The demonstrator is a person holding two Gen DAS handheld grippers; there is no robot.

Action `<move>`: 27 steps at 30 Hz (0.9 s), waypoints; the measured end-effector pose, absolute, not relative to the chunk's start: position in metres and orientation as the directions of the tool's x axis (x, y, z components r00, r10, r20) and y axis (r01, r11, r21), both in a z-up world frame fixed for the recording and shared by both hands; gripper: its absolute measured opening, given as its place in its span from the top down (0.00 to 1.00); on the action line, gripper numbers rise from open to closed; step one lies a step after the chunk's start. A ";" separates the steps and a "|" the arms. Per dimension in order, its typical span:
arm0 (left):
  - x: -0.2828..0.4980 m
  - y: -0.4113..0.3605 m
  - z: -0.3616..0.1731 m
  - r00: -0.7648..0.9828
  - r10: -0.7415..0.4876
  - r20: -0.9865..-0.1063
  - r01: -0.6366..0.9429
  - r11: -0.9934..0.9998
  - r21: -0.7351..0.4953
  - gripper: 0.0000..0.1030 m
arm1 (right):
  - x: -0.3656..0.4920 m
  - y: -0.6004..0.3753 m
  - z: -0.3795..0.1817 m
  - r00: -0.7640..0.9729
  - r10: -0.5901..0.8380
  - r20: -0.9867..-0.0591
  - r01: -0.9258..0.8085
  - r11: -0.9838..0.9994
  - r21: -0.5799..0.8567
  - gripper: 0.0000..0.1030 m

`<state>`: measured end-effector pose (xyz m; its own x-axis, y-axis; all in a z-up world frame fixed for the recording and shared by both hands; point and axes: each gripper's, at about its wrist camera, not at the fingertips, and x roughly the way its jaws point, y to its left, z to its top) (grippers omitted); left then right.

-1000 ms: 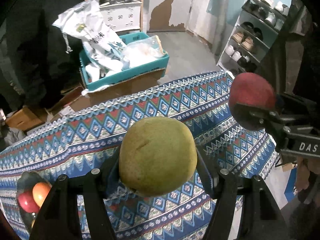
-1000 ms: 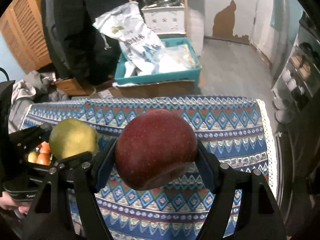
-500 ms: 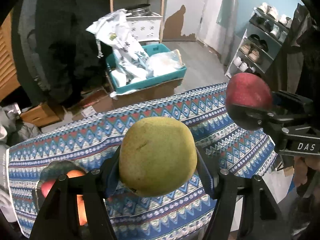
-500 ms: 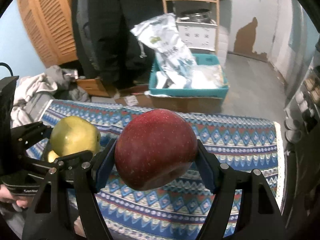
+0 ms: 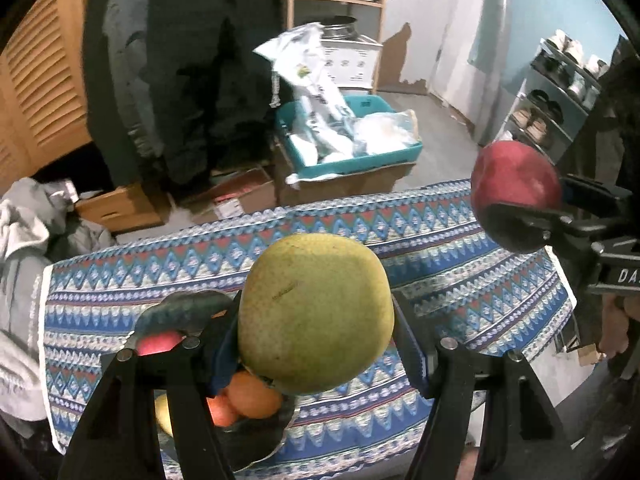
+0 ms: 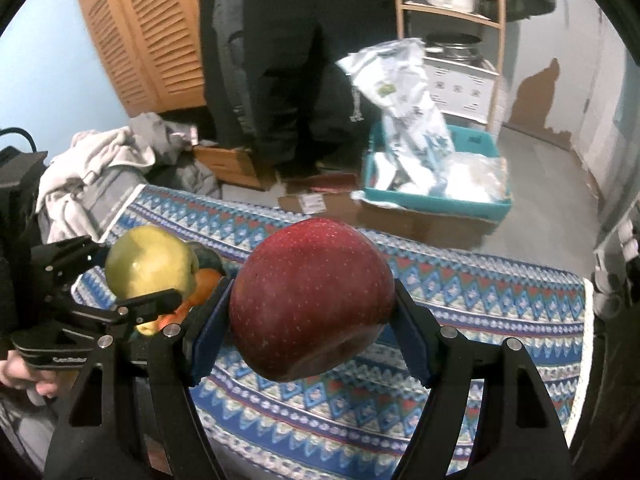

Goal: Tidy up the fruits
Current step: 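Carry the pear in the left tool and apple in the right tool over the bowl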

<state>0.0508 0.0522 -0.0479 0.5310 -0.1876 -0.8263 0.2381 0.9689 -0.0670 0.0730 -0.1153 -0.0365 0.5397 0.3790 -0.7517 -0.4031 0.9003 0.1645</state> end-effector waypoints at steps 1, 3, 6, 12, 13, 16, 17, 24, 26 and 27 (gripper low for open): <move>0.050 0.057 -0.049 0.534 -0.183 -0.825 0.231 0.971 -0.065 0.33 | 0.073 -0.111 -0.037 0.537 0.383 -0.752 -0.409 0.898 0.165 0.27; 0.050 0.070 -0.053 0.537 -0.173 -0.826 0.212 0.975 -0.066 0.33 | 0.077 -0.096 -0.039 0.527 0.390 -0.755 -0.427 0.890 0.162 0.27; 0.050 0.087 -0.059 0.531 -0.169 -0.830 0.184 0.980 -0.082 0.33 | 0.082 -0.078 -0.044 0.508 0.399 -0.763 -0.445 0.881 0.164 0.27; 0.047 0.122 -0.074 0.527 -0.139 -0.839 0.143 0.987 -0.074 0.33 | 0.091 -0.043 -0.058 0.462 0.425 -0.778 -0.473 0.860 0.189 0.27; 0.046 0.129 -0.078 0.523 -0.135 -0.842 0.132 0.988 -0.077 0.33 | 0.093 -0.038 -0.060 0.456 0.426 -0.781 -0.476 0.859 0.190 0.27; 0.047 0.146 -0.091 0.508 -0.124 -0.852 0.106 0.991 -0.081 0.33 | 0.098 -0.022 -0.069 0.430 0.434 -0.791 -0.487 0.850 0.201 0.27; 0.047 0.150 -0.095 0.502 -0.118 -0.857 0.097 0.992 -0.080 0.33 | 0.099 -0.016 -0.072 0.420 0.437 -0.796 -0.491 0.847 0.205 0.27; 0.042 0.181 -0.120 0.454 -0.090 -0.886 0.039 0.996 -0.081 0.33 | 0.106 0.022 -0.090 0.365 0.457 -0.811 -0.526 0.820 0.226 0.27; 0.040 0.190 -0.126 0.446 -0.087 -0.891 0.022 0.996 -0.086 0.33 | 0.107 0.031 -0.094 0.351 0.463 -0.814 -0.534 0.813 0.232 0.27; 0.039 0.194 -0.129 0.440 -0.084 -0.894 0.012 0.996 -0.088 0.33 | 0.107 0.035 -0.097 0.342 0.466 -0.816 -0.539 0.809 0.236 0.27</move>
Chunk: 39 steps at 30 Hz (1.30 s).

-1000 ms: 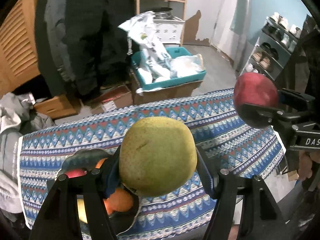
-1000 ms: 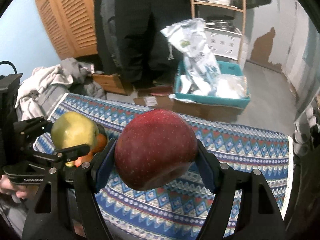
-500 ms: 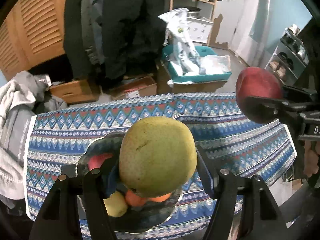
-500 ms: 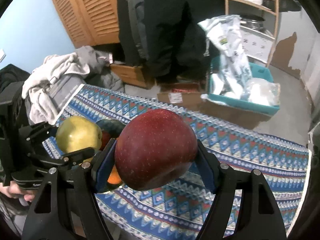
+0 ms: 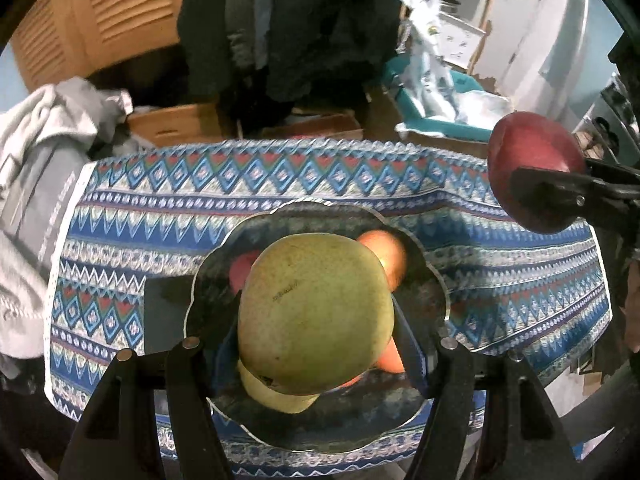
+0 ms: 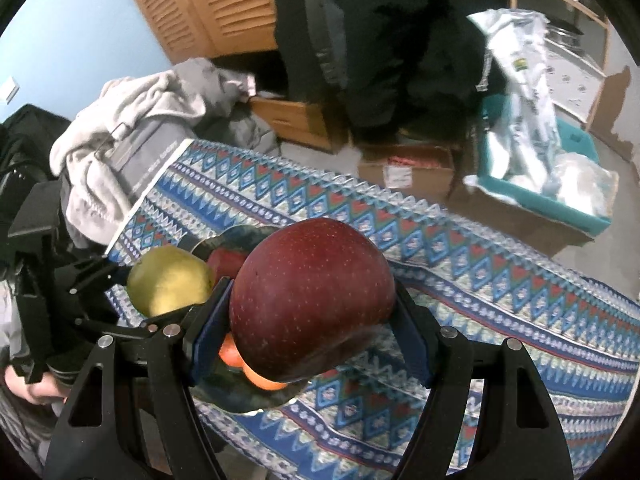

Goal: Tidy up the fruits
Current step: 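Carry the pear in the left tool and apple in the right tool over the bowl, then open the left tool to drop the pear while the right tool drops the apple into the bowl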

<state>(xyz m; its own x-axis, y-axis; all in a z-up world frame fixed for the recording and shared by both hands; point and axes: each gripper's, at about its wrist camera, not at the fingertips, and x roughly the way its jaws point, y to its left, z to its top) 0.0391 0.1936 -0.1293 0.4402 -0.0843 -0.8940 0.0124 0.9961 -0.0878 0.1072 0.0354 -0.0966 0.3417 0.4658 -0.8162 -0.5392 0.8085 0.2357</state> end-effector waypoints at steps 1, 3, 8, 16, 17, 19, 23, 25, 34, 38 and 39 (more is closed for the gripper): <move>0.039 0.197 -0.132 0.432 -0.083 -0.898 0.004 0.996 -0.090 0.33 | 0.107 0.040 -0.100 0.331 0.469 -0.819 -0.544 0.804 0.241 0.27; 0.039 0.202 -0.139 0.411 -0.088 -0.908 -0.010 0.995 -0.101 0.33 | 0.107 0.051 -0.108 0.305 0.475 -0.826 -0.554 0.793 0.252 0.27; 0.039 0.208 -0.154 0.378 -0.064 -0.924 -0.025 0.996 -0.080 0.33 | 0.105 0.072 -0.123 0.256 0.483 -0.837 -0.568 0.776 0.275 0.27; 0.034 0.227 -0.175 0.321 -0.055 -0.946 -0.077 0.994 -0.084 0.33 | 0.102 0.098 -0.146 0.179 0.488 -0.854 -0.583 0.752 0.307 0.27; 0.035 0.229 -0.177 0.315 -0.056 -0.948 -0.081 0.993 -0.085 0.33 | 0.102 0.100 -0.148 0.171 0.489 -0.856 -0.583 0.750 0.312 0.27; 0.034 0.232 -0.178 0.317 -0.069 -0.946 -0.087 0.991 -0.102 0.33 | 0.101 0.105 -0.154 0.155 0.489 -0.858 -0.585 0.746 0.320 0.27; 0.034 0.231 -0.172 0.333 -0.053 -0.941 -0.085 0.993 -0.086 0.33 | 0.101 0.113 -0.165 0.123 0.494 -0.861 -0.579 0.740 0.342 0.27; 0.032 0.232 -0.168 0.345 -0.031 -0.938 -0.086 0.994 -0.064 0.33 | 0.101 0.116 -0.169 0.111 0.493 -0.863 -0.577 0.739 0.348 0.27; 0.033 0.249 -0.175 0.319 0.016 -0.948 -0.132 0.991 -0.028 0.33 | 0.103 0.123 -0.188 0.062 0.480 -0.875 -0.562 0.741 0.367 0.26; 0.032 0.247 -0.176 0.318 0.005 -0.948 -0.119 0.992 -0.035 0.33 | 0.104 0.122 -0.185 0.061 0.511 -0.858 -0.550 0.734 0.398 0.26; 0.032 0.245 -0.176 0.316 0.017 -0.949 -0.115 0.993 -0.021 0.36 | 0.105 0.121 -0.181 0.065 0.522 -0.850 -0.548 0.731 0.407 0.26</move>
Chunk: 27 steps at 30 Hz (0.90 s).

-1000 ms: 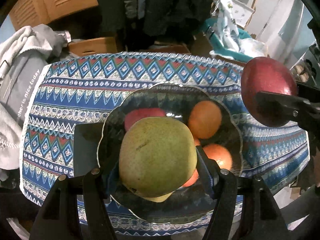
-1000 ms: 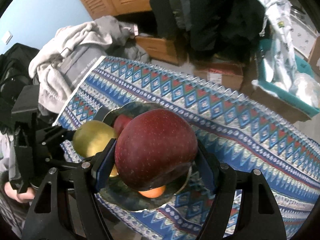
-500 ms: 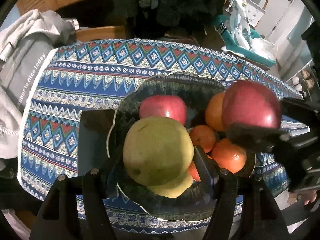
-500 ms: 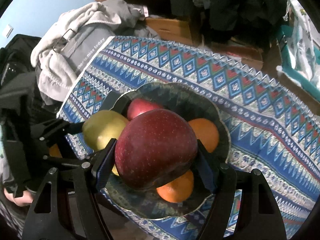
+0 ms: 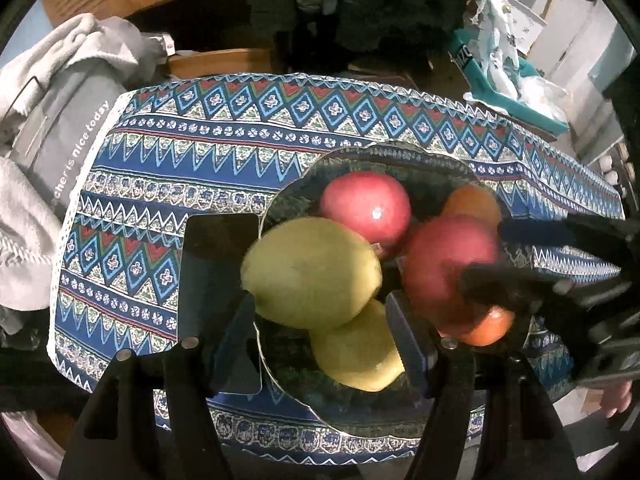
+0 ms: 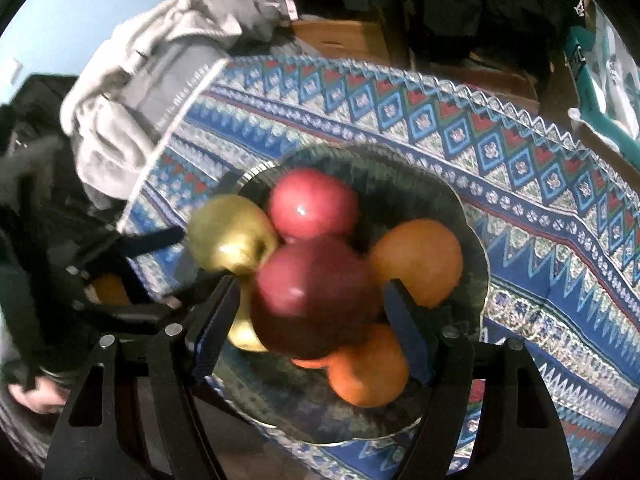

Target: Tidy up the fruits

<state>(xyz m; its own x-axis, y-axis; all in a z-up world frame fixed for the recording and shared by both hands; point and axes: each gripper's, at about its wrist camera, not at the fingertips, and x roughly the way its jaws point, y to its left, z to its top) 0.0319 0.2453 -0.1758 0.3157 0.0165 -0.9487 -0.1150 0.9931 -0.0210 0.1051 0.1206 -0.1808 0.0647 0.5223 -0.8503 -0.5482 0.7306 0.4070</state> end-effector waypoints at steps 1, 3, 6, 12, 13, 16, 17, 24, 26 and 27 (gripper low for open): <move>0.031 0.244 -0.176 0.311 0.056 -0.949 -0.112 0.993 0.022 0.37 | 0.106 0.120 -0.177 0.071 0.523 -0.849 -0.552 0.730 0.403 0.26; 0.030 0.243 -0.175 0.314 0.034 -0.949 -0.099 0.995 0.003 0.37 | 0.106 0.119 -0.168 0.091 0.523 -0.848 -0.562 0.730 0.390 0.26; 0.025 0.243 -0.168 0.324 0.028 -0.946 -0.109 0.994 -0.008 0.37 | 0.105 0.115 -0.155 0.121 0.520 -0.846 -0.566 0.736 0.371 0.26; 0.016 0.240 -0.142 0.370 0.009 -0.929 -0.122 0.992 -0.039 0.35 | 0.100 0.102 -0.131 0.189 0.499 -0.845 -0.573 0.755 0.318 0.26; 0.014 0.238 -0.136 0.382 0.008 -0.924 -0.122 0.992 -0.042 0.34 | 0.099 0.100 -0.129 0.199 0.495 -0.846 -0.574 0.758 0.309 0.26; 0.012 0.234 -0.123 0.410 0.008 -0.912 -0.116 0.992 -0.044 0.30 | 0.094 0.092 -0.115 0.241 0.479 -0.844 -0.577 0.770 0.272 0.26; 0.011 0.231 -0.118 0.423 0.009 -0.906 -0.113 0.993 -0.042 0.29 | 0.092 0.089 -0.110 0.255 0.474 -0.843 -0.578 0.773 0.261 0.26; -0.001 0.216 -0.080 0.517 0.054 -0.855 -0.103 0.995 0.000 0.25 | 0.074 0.067 -0.073 0.346 0.466 -0.814 -0.585 0.785 0.201 0.23; -0.005 0.209 -0.070 0.549 0.073 -0.833 -0.093 0.995 0.026 0.24 | 0.068 0.060 -0.064 0.367 0.470 -0.802 -0.582 0.789 0.196 0.20; -0.007 0.206 -0.064 0.565 0.084 -0.821 -0.089 0.995 0.041 0.23 | 0.065 0.055 -0.058 0.379 0.472 -0.796 -0.582 0.790 0.192 0.20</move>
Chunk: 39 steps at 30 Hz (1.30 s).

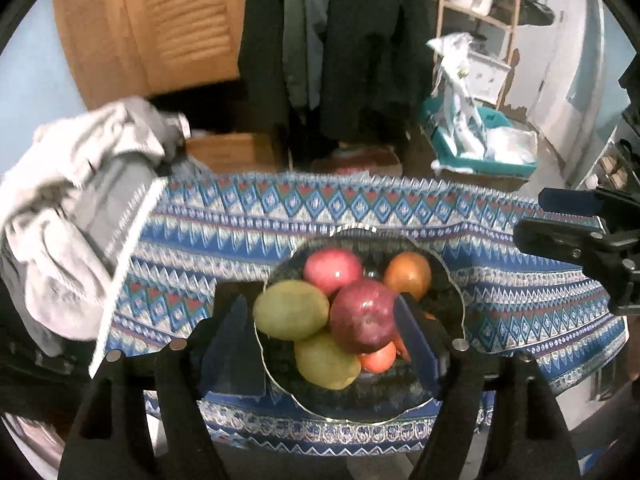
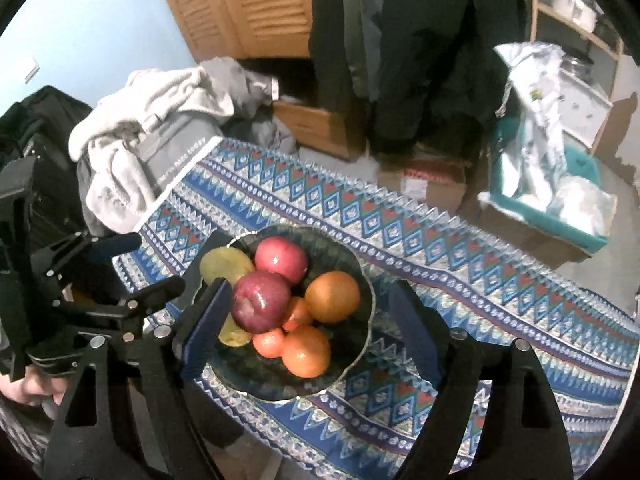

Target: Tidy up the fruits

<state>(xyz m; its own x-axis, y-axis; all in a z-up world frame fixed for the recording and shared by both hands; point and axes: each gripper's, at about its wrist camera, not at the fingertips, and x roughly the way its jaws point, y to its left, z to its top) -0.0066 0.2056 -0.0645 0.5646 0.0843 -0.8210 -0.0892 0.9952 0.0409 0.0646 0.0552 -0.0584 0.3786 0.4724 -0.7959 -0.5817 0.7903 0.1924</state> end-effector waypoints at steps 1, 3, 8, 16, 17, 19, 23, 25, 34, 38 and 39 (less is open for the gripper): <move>-0.008 0.202 -0.060 0.576 0.094 -0.812 -0.087 0.995 0.053 0.21 | 0.062 0.053 -0.055 0.384 0.473 -0.793 -0.583 0.790 0.189 0.20; -0.010 0.198 -0.054 0.593 0.099 -0.799 -0.081 0.995 0.063 0.21 | 0.056 0.044 -0.048 0.404 0.471 -0.784 -0.580 0.795 0.179 0.18; -0.013 0.186 -0.038 0.615 0.044 -0.787 -0.059 0.998 0.009 0.21 | 0.043 0.026 -0.038 0.433 0.465 -0.772 -0.564 0.808 0.170 0.15; -0.020 0.169 -0.017 0.657 0.044 -0.753 -0.048 0.999 0.017 0.15 | 0.030 -0.002 -0.019 0.476 0.481 -0.736 -0.540 0.821 0.187 0.14; -0.021 0.168 -0.015 0.657 0.047 -0.753 -0.052 0.999 0.017 0.13 | 0.028 -0.005 -0.016 0.484 0.482 -0.730 -0.537 0.822 0.187 0.14; -0.022 0.165 -0.012 0.659 0.042 -0.751 -0.052 0.999 0.010 0.12 | 0.026 -0.012 -0.011 0.500 0.482 -0.719 -0.532 0.827 0.185 0.14; -0.022 0.163 -0.007 0.659 0.035 -0.752 -0.058 0.998 -0.005 0.12 | 0.020 -0.022 -0.005 0.537 0.481 -0.694 -0.523 0.835 0.174 0.14; -0.023 0.161 -0.005 0.658 0.035 -0.753 -0.059 0.998 -0.005 0.10 | 0.017 -0.027 -0.004 0.564 0.473 -0.677 -0.518 0.841 0.156 0.14; -0.026 0.147 0.002 0.669 0.020 -0.743 -0.029 1.000 0.001 0.10 | 0.019 -0.041 -0.009 0.588 0.455 -0.669 -0.505 0.852 0.136 0.14; -0.026 0.144 0.003 0.669 0.021 -0.743 -0.024 1.000 0.007 0.10 | 0.021 -0.046 -0.011 0.600 0.441 -0.667 -0.494 0.860 0.124 0.14; -0.025 0.143 0.002 0.667 0.023 -0.745 -0.023 1.000 0.010 0.10 | 0.022 -0.048 -0.012 0.601 0.437 -0.669 -0.490 0.863 0.124 0.14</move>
<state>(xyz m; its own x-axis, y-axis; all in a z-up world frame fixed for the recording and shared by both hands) -0.0253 0.1432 0.0024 0.6671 0.0229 -0.7446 -0.0234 0.9997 0.0097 0.0223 -0.0478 -0.0123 0.6008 0.4371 -0.6694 -0.4899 0.8630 0.1238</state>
